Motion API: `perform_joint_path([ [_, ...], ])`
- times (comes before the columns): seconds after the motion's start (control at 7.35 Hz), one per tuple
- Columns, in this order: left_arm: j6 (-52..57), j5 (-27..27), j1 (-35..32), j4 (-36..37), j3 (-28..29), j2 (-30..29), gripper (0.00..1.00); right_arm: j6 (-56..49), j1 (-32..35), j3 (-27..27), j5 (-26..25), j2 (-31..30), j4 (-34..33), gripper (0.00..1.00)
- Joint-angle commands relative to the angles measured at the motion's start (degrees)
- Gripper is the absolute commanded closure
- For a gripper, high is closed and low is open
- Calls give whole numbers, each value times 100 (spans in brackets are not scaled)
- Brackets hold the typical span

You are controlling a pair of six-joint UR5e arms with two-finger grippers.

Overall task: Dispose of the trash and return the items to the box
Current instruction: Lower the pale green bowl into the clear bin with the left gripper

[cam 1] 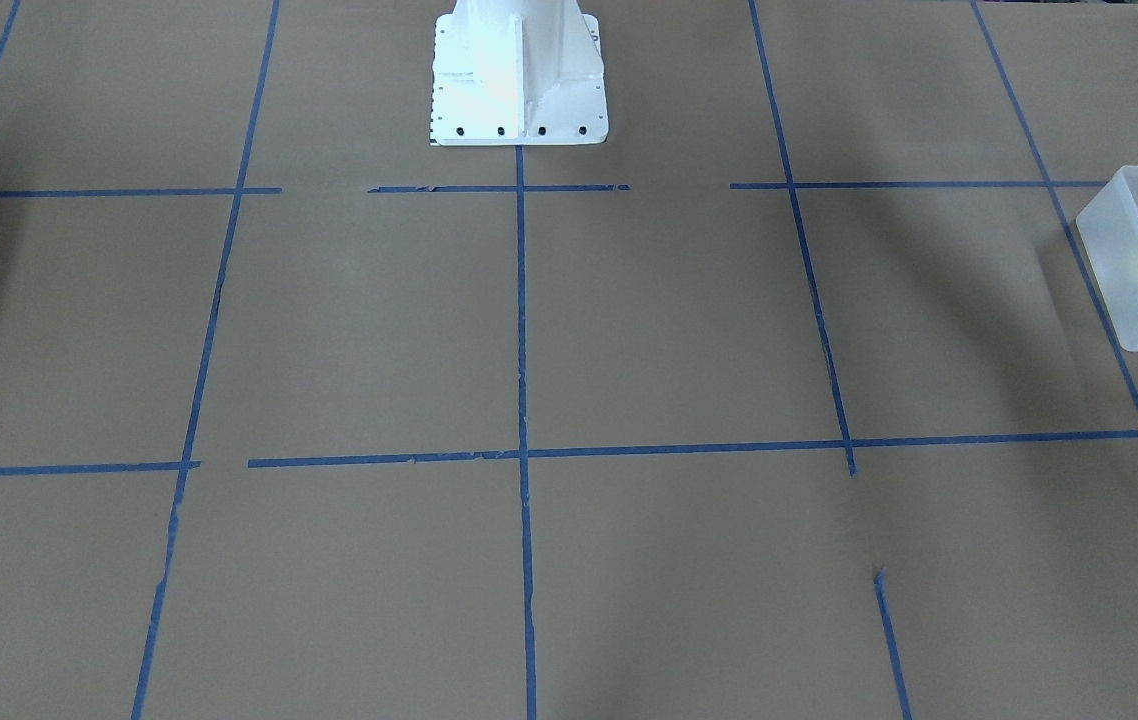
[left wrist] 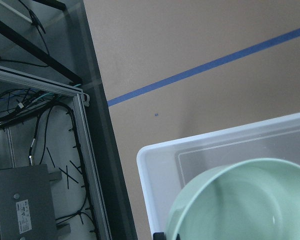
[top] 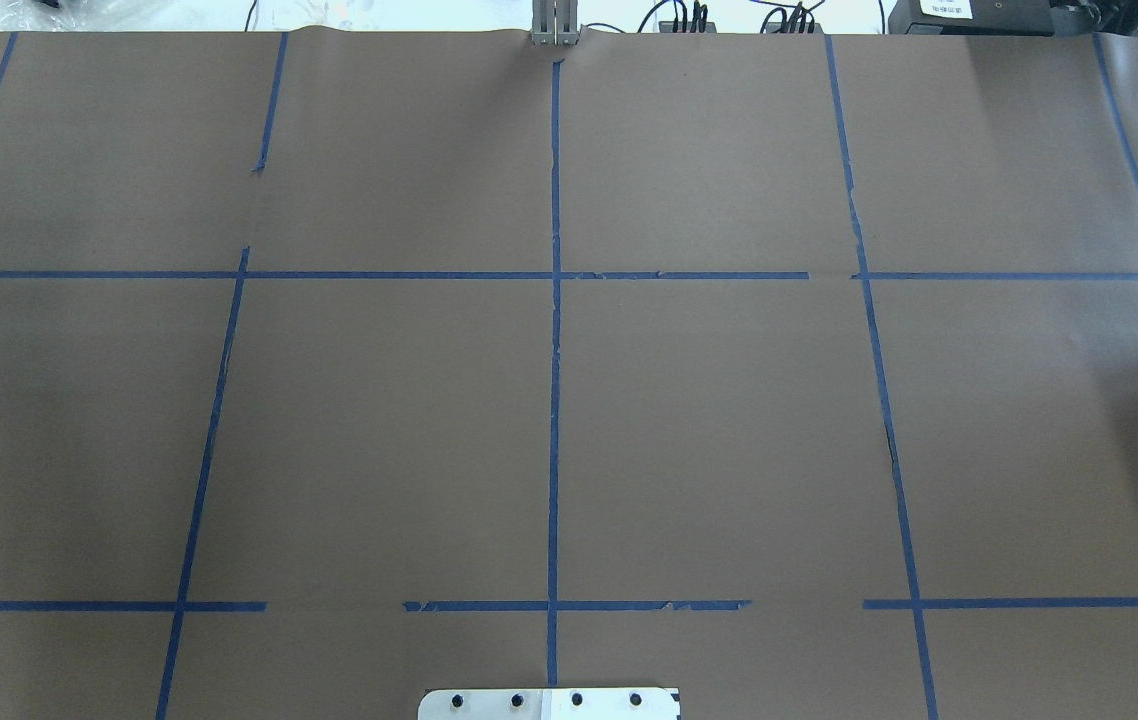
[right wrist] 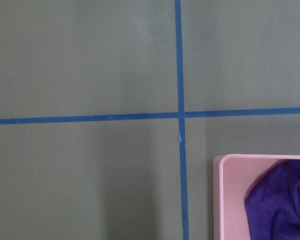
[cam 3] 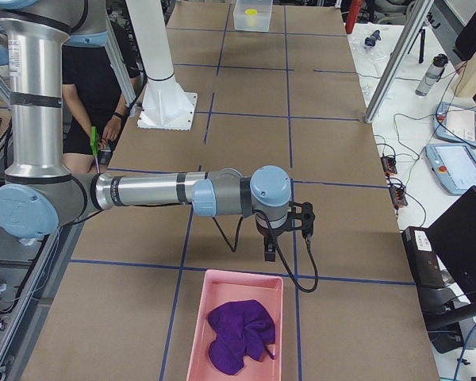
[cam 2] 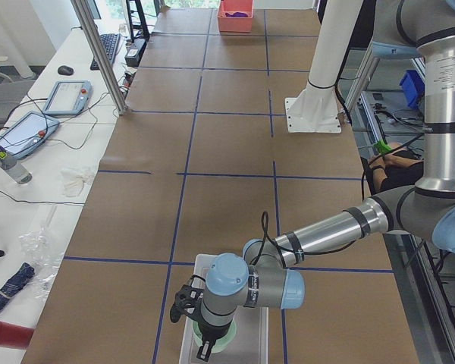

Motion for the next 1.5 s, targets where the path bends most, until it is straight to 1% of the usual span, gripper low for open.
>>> perform_joint_path([
  [0.0, 3, -157, 18, 7, 15, 60, 59, -1, 0, 2, 0, 0, 0, 0],
  [0.14, 3, -279, 18, 7, 15, 60, 32, -1, 0, 2, 0, 0, 0, 0],
  [0.27, 12, -280, 18, -2, 6, 60, 9, -1, 0, -6, 0, 0, 0, 0],
  [0.41, 3, -271, 18, -11, -20, 60, 0, -1, -9, -6, 0, 0, 0, 0],
  [0.54, 3, -271, 18, -28, -116, 34, 0, -1, -9, -6, 0, 0, 0, 0],
  [0.82, -23, -358, 18, 216, -738, -19, 0, -1, -9, 2, 0, 0, 9, 0],
  [0.95, -23, -838, 18, 1045, -941, -280, 0, -1, -9, 11, 0, 0, 9, 0],
  [1.09, -32, -1051, 18, 1932, -1352, -440, 0, -1, -9, 20, 0, 0, 9, 0],
  [1.22, -511, -1106, 18, 2523, -1852, -502, 0, -1, -9, 20, 0, 0, 9, 0],
  [1.36, -1099, -1211, 44, 2721, -2118, -503, 0, -1, -9, 20, 0, 0, 9, 0],
])
